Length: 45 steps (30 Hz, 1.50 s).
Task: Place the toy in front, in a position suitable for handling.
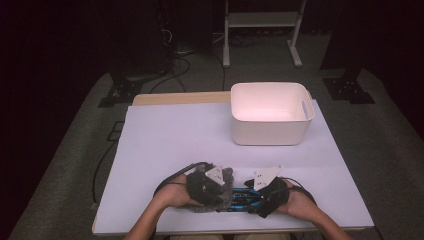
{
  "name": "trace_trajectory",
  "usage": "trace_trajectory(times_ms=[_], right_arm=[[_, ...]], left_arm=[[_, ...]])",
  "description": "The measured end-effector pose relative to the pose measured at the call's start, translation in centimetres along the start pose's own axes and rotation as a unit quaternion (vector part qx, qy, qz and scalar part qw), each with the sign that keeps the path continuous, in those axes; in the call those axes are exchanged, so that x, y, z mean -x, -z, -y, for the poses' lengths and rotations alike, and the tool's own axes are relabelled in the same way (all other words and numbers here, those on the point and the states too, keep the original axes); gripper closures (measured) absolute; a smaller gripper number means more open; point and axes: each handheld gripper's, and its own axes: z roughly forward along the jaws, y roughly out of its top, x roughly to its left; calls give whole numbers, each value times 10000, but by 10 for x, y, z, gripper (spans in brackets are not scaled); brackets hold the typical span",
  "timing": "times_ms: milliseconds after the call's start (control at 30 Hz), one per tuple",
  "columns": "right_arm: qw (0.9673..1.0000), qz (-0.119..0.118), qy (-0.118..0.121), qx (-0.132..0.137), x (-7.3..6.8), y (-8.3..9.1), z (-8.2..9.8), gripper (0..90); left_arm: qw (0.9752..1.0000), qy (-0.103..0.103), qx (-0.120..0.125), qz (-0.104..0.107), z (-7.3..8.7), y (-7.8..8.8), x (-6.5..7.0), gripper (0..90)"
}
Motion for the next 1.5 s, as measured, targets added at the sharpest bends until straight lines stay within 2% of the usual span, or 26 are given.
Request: trace_trajectory(times_ms=[33,100,233,267,333,467,633,767,833,900,1000,1067,1167,1233,1367,1433,1500], right_arm=[[9999,14,102,-76,-1,-3,-2,183],[9999,1,104,-109,-2,-6,-2,185],[9993,-25,272,-272,-3,-16,-6,196],[9994,-57,206,-260,-3,-17,-7,208],[9993,-60,225,-280,-3,-17,-8,215],[9993,-167,137,-298,-1,-16,-9,231],[9991,-342,-9,-251,-4,-16,-9,248],[9987,-451,-43,-227,-7,-14,-8,247],[9981,-580,-173,-148,-7,-13,-6,247],[9979,-604,-196,-137,-6,-14,-6,246],[9989,-443,-24,-150,-11,-17,-8,243],[9994,-251,132,-210,-15,-16,-10,240],[9994,43,319,-114,-22,-9,-7,234],[9987,247,447,-8,-28,-4,-4,228],[9968,503,626,1,-35,-4,-1,228],[9974,445,561,-9,-33,-5,-3,238],[9989,241,399,-35,-27,-5,-6,247]], left_arm=[[10000,-4,-16,-13,-1,0,0,722],[10000,-28,-38,-6,-1,0,-1,722],[10000,19,-71,33,4,3,-2,723],[10000,54,-61,30,7,4,-2,723],[9999,103,-34,78,14,7,-2,722],[9995,184,139,224,22,11,1,728],[9994,-46,196,296,19,19,11,733],[9981,-278,338,445,10,25,25,732],[9980,-393,259,417,6,22,31,731],[9984,-460,103,311,2,15,33,731],[9984,-526,-184,123,-2,3,33,730],[9983,-538,-180,133,-4,1,33,726],[9982,-542,-190,150,-6,0,32,726],[9983,-523,-175,189,-7,-1,30,726],[9986,-473,-84,235,-5,0,28,726],[9988,-425,-11,230,-4,3,28,726],[9988,-407,114,235,-2,9,28,727]])
